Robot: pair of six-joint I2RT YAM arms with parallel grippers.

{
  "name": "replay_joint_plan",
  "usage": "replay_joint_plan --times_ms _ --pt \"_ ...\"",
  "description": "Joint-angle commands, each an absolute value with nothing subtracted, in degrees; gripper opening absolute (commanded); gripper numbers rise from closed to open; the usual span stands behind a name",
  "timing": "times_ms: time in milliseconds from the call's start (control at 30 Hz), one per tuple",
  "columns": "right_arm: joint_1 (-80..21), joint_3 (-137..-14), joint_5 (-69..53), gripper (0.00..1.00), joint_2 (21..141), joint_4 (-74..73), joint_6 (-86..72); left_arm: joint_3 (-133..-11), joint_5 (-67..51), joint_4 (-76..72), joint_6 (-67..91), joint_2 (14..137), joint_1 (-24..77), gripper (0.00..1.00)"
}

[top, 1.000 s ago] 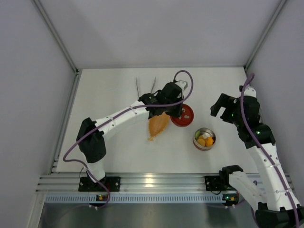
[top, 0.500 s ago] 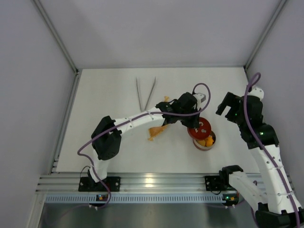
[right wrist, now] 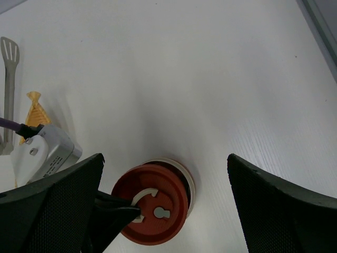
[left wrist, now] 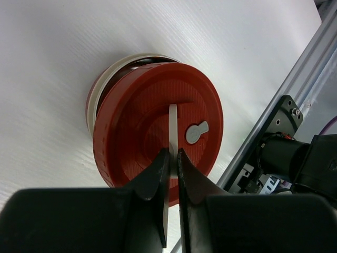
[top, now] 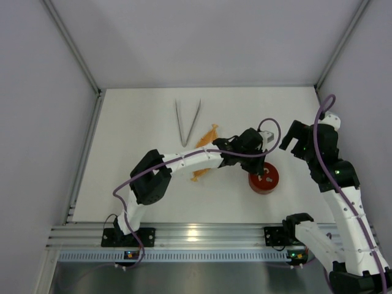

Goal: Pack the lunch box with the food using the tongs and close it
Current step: Close the box lid on the packing box.

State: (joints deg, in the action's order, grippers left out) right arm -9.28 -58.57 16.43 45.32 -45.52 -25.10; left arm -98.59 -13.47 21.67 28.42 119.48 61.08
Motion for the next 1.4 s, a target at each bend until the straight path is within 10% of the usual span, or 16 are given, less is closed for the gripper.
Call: replay_joint_plan --times_ms 0,1367 --pt "-10.2 -60.9 17.8 0.99 44.9 -46.8 -25.0 -101.3 -15.1 17.8 28.8 120.0 61.4 0.00" --pt "-10.2 -58.5 17.1 0.99 44.8 -46.0 -25.3 -106.6 -4.3 29.5 27.0 129.9 61.8 0.00"
